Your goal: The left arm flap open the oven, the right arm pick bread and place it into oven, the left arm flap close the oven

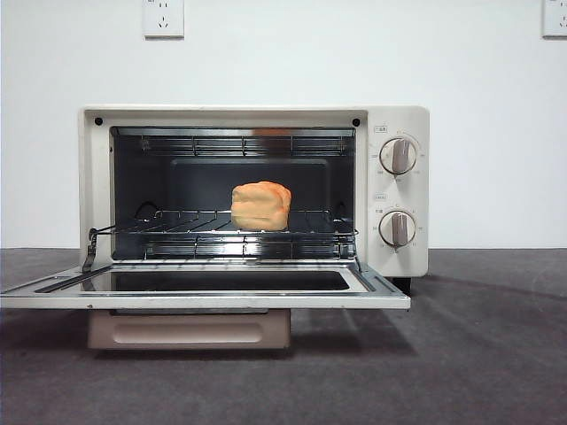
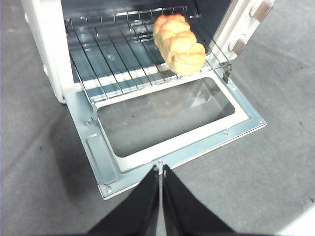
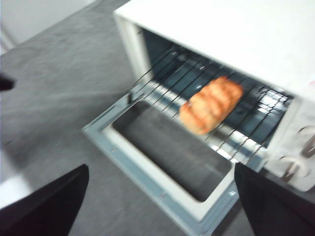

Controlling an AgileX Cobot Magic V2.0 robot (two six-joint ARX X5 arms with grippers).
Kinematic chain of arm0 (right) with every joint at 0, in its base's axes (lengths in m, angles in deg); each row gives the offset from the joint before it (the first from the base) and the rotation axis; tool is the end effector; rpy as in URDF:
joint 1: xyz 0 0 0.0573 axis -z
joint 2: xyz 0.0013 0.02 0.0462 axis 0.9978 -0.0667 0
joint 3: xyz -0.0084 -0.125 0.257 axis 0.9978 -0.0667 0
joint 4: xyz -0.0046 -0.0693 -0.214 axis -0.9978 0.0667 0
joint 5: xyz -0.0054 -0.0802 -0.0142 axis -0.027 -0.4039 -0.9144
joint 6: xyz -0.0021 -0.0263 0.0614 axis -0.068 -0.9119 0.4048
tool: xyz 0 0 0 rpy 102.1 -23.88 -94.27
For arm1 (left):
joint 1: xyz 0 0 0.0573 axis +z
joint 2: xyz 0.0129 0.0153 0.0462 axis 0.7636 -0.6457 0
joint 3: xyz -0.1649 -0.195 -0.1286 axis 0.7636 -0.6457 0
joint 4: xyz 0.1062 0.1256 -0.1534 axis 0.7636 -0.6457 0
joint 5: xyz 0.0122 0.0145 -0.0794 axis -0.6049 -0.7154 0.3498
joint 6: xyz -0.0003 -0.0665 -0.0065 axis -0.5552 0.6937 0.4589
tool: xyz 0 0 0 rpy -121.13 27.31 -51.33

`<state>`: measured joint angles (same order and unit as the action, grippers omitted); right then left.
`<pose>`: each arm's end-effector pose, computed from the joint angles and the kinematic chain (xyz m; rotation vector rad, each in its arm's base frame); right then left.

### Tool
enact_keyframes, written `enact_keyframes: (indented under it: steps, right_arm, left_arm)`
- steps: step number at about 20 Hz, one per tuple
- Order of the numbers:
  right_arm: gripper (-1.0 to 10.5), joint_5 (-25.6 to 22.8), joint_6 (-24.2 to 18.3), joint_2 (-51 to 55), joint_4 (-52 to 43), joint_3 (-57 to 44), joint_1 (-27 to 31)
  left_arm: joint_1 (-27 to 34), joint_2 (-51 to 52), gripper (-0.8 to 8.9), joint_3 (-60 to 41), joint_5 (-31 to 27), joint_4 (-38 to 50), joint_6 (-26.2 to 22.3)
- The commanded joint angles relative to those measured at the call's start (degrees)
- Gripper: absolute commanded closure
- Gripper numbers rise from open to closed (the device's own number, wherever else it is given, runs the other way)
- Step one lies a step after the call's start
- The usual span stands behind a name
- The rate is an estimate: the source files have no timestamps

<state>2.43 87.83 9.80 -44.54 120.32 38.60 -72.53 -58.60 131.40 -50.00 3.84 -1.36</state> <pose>0.1082 0.1221 0.3633 -0.0442 0.5571 0.8143 0.0598 -0.0349 0.3018 -0.0455 0.6269 -0.5309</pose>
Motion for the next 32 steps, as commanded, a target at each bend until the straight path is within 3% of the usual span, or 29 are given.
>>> enact_keyframes:
  steps: [1, 5, 13, 18, 24, 28, 32]
  right_arm:
    - [4.8, 2.2, -0.9, 3.5, -0.1, -4.7, -0.6]
    - [4.8, 3.9, 0.1, 9.8, -1.5, -13.0, -0.6]
    - [4.8, 3.8, 0.3, 13.2, -2.9, -13.3, -0.6]
    - [4.8, 3.8, 0.3, 13.2, -2.6, -13.3, -0.6]
    - [4.8, 3.8, 0.3, 13.2, -2.2, -13.3, -0.6]
    - [4.8, 3.8, 0.3, 13.2, -0.7, -13.3, -0.6]
    - [4.8, 3.2, 0.3, 13.1, -0.7, -13.3, -0.6]
  left_arm:
    - [-0.1, -0.9, 7.98, 0.3, 0.0, 0.9, 0.9]
    - [-0.1, -1.5, 7.98, 0.3, 0.0, 3.2, 2.5]
    - [0.2, -3.9, 7.98, -0.1, 0.0, 5.0, 3.3]
    - [6.3, -13.2, 8.0, -4.3, 0.3, 14.3, 4.1]
    - [18.3, -30.8, 8.0, -4.4, 12.9, 21.2, 4.2]
    - [22.8, -39.5, 8.0, -4.4, 14.2, 21.8, -0.5]
    - [23.5, -46.2, 8.0, -4.4, 17.0, 23.7, -1.9]
